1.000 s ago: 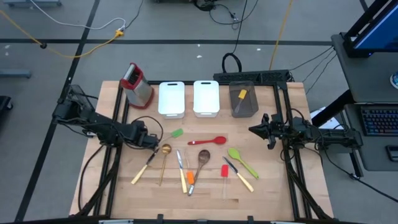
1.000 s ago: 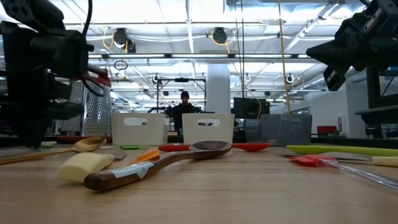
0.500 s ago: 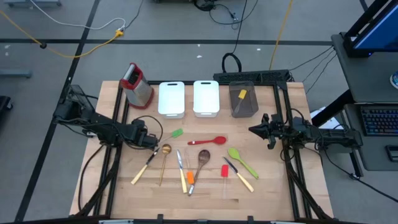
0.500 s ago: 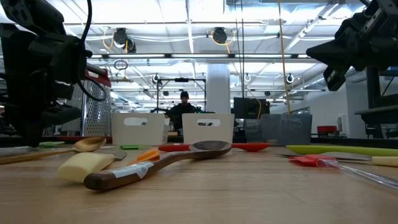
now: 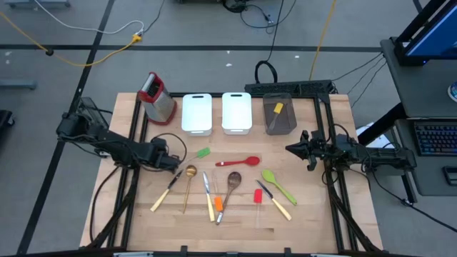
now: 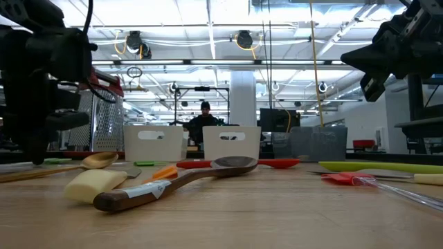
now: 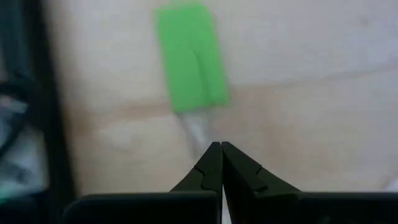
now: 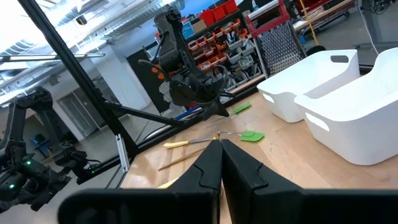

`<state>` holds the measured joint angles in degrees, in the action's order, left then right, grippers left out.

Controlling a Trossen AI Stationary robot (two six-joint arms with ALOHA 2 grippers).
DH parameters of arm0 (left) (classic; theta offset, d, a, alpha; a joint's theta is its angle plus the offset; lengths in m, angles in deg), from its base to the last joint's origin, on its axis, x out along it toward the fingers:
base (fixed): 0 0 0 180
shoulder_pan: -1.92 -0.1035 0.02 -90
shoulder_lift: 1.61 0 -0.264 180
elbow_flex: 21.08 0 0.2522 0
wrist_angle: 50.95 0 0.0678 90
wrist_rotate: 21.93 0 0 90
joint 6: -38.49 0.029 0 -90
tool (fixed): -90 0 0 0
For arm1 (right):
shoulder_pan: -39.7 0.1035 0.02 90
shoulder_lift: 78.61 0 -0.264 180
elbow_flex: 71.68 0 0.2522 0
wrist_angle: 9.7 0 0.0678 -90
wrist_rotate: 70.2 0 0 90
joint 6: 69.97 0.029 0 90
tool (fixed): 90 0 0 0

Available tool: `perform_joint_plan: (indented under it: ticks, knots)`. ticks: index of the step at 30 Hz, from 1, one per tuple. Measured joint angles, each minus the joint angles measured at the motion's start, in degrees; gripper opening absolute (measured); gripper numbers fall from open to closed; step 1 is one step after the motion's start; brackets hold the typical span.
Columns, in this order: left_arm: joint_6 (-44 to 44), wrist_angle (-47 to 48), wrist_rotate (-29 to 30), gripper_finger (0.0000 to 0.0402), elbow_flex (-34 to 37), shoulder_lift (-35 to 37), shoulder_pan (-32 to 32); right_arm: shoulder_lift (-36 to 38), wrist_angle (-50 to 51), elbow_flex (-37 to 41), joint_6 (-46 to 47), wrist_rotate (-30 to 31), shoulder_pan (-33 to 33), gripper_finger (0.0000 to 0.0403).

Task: Pick & Place Kitchen Items
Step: Put the green silicone spatula into the black bin

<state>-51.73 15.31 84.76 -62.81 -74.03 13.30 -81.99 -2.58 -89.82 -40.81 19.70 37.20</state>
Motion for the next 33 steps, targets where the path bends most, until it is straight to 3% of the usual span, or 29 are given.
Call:
perform_joint_plan:
  ticks: [9,22,33]
  knots:
    - [0.0,0.7,0.5,0.0007,-0.3,-0.7,0.3,0.0,0.0,0.0,0.2,0.0,0.0,0.0]
    - [0.4,3.5,2.6,0.0005,-2.7,3.7,-0.8,0.0,0.0,0.0,0.2,0.0,0.0,0.0]
    - [7.1,3.4,-4.6,0.0001,-2.7,1.5,-3.2,0.0,0.0,0.0,0.6,-0.2,0.0,0.0]
